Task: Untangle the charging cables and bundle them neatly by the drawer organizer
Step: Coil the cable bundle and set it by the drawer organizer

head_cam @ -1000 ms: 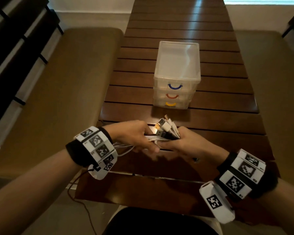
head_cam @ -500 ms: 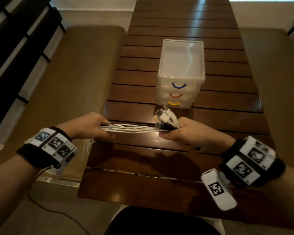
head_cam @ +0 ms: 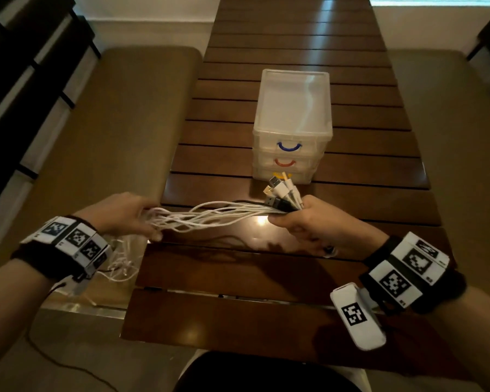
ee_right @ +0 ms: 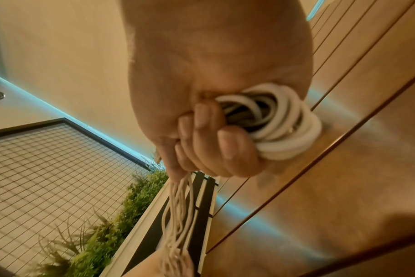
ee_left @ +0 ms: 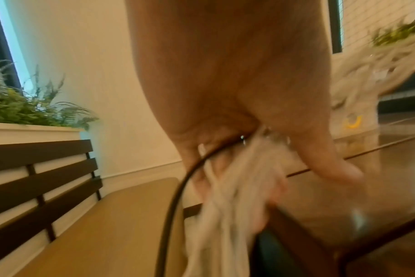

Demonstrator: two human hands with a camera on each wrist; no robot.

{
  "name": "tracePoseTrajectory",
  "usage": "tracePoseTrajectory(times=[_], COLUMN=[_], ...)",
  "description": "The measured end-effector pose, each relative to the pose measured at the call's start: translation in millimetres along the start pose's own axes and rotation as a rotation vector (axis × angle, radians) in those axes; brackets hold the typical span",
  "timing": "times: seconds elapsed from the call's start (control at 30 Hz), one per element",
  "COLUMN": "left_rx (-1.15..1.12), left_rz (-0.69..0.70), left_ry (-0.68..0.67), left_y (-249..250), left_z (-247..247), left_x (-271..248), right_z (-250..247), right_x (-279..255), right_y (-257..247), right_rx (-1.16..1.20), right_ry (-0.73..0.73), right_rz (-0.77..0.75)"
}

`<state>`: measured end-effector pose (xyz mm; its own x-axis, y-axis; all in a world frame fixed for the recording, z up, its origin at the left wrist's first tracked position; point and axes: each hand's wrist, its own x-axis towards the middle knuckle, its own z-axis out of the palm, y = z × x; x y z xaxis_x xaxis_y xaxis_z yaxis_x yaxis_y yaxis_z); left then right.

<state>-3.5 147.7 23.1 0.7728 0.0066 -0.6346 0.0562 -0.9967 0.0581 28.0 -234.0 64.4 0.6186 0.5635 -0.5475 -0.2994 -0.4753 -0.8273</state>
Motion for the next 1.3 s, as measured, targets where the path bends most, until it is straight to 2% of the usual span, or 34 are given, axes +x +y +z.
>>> tracePoseTrajectory(times=[0.07, 0.2, 0.27, 0.3, 0.43, 0.5, 0.57, 0.63, 0.8, 0.87, 1.0, 1.1, 1.3], left_rx=[-0.101, -0.285, -0.220, -0.195, -0.283, -0.380, -0.520, -0.661, -0.964, -1.065, -1.364, -1.332, -1.274], left_rz=[0.081, 0.429, 0.521, 0.536, 0.530, 0.494, 0.465, 0.436, 0.410, 0.422, 0.352, 0.356, 0.236], left_ry=[-0.072, 0.248, 0.239, 0.261, 0.530, 0.636, 0.677, 0.667, 0.531, 0.474, 0.342, 0.313, 0.177], left_y=[22, 114, 156, 168, 183, 185, 189, 194, 197, 197, 201, 198, 185], left_z=[-9, -23, -17, -12, 10, 16, 18, 20, 17, 12, -3, -7, -11], left_x=[-6, -25, -27, -24, -18, -18, -20, -22, -21, -22, -24, -23, -19], right_z=[-5, -5, -3, -4, -2, 3, 7, 9, 20, 29, 47, 57, 70], right_x=[-4, -8, -9, -10, -11, -9, -5, -4, 3, 7, 15, 22, 33], right_y=[2, 6, 4, 3, 6, 8, 7, 5, 2, 1, -1, -4, -9], right_rx=[-0.003, -0.003, 0.012, 0.028, 0.118, 0.119, 0.060, 0.028, 0.037, 0.047, 0.222, 0.303, 0.386], right_ry=[0.017, -0.036, -0.052, -0.047, 0.003, 0.014, 0.002, -0.022, -0.040, -0.013, 0.098, 0.141, 0.195], right_rz=[0.004, -0.017, -0.046, -0.057, -0.101, -0.122, -0.130, -0.127, -0.146, -0.121, -0.088, -0.154, -0.192])
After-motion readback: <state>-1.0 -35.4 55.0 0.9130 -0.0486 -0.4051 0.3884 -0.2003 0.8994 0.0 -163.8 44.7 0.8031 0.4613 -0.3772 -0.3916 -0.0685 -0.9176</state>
